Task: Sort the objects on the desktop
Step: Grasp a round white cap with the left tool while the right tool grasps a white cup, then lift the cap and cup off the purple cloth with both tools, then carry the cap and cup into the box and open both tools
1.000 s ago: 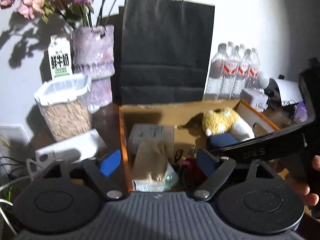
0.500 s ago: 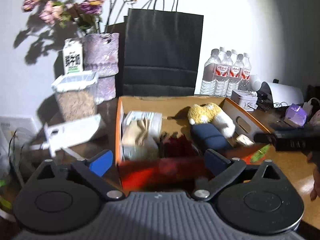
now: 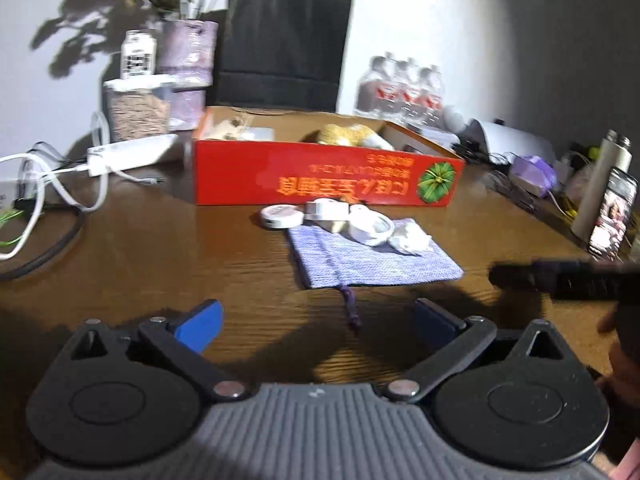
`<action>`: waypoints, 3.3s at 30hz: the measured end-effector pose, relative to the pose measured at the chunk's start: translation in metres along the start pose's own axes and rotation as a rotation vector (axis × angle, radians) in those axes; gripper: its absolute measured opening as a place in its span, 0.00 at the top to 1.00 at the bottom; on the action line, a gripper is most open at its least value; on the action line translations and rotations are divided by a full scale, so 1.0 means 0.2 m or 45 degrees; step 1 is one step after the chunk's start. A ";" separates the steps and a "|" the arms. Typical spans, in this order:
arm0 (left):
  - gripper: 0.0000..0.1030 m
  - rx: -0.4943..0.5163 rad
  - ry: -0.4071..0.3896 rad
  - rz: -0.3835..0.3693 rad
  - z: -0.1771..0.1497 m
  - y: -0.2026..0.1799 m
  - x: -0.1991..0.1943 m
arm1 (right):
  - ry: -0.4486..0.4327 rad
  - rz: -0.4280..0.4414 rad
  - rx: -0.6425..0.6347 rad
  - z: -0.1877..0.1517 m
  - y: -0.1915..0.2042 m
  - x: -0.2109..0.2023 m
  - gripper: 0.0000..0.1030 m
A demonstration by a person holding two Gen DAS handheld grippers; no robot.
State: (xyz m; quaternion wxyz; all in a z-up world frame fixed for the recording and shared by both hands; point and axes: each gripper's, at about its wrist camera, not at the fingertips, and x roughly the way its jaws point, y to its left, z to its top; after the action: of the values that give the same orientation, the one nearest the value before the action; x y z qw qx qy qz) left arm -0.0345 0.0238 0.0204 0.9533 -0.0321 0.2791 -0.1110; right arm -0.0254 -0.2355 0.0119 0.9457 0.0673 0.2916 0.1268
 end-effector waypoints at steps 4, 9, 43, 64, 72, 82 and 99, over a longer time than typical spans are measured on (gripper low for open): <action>0.00 0.006 -0.001 -0.016 -0.02 0.00 -0.01 | 0.002 0.013 0.036 0.00 -0.02 -0.01 0.14; 0.00 0.079 -0.015 -0.055 -0.04 -0.04 -0.02 | -0.008 -0.011 -0.033 -0.02 0.04 -0.01 0.14; 0.65 0.094 -0.088 -0.407 0.46 0.14 0.41 | -0.075 0.124 -0.237 0.33 0.16 0.46 0.63; 0.65 -0.016 -0.059 -0.088 -0.01 -0.03 -0.16 | -0.034 -0.082 -0.171 -0.08 0.07 -0.15 0.63; 0.65 -0.120 -0.082 -0.170 0.06 0.05 -0.20 | -0.087 -0.026 -0.139 0.03 0.06 -0.20 0.63; 0.65 0.132 -0.084 -0.206 0.95 0.06 0.33 | -0.042 0.112 -0.195 0.98 0.09 0.37 0.63; 0.61 0.314 0.324 0.053 1.20 0.15 1.45 | 0.382 0.154 0.051 1.28 0.03 1.53 0.63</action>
State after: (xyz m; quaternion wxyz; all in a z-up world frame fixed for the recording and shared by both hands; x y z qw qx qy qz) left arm 0.3386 -0.0142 0.0661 0.9091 0.1052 0.3824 -0.1278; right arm 0.3622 -0.1576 0.0596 0.8806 0.0840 0.4275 0.1864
